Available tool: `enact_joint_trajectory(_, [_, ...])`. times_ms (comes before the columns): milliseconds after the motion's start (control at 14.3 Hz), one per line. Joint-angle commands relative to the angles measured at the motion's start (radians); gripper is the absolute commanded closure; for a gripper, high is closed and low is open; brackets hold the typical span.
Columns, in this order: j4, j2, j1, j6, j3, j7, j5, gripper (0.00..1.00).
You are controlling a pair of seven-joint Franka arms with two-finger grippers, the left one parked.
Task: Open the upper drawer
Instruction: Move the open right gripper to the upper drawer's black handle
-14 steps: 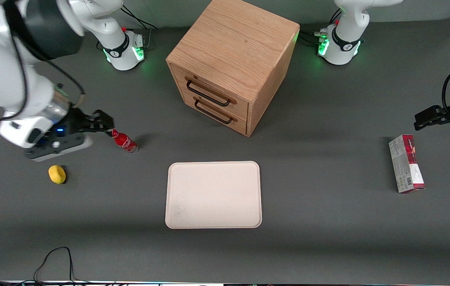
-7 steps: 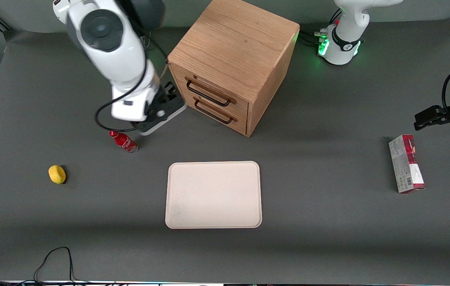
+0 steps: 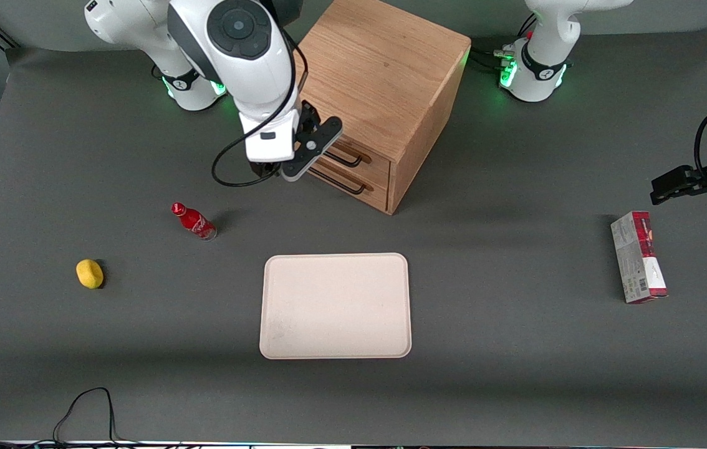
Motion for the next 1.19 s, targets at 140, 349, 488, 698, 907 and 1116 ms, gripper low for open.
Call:
enact_joint_trajectory(140, [-0.025, -0.033, -0.015, -0.001, -0.036, -0.187, 0.127, 0.00])
enact_joint_trajectory(349, [-0.039, -0.045, -0.014, 0.002, -0.056, -0.189, 0.183, 0.00])
enact_joint_trajectory(488, [-0.052, -0.043, -0.014, 0.009, -0.057, -0.185, 0.199, 0.00])
enact_joint_trajectory(698, [-0.104, -0.051, -0.006, 0.057, -0.059, -0.174, 0.203, 0.00])
enact_joint_trajectory(907, [-0.152, -0.051, 0.003, 0.104, -0.059, -0.159, 0.203, 0.00])
enact_joint_trajectory(1116, [-0.213, -0.056, 0.020, 0.176, -0.059, -0.152, 0.203, 0.00])
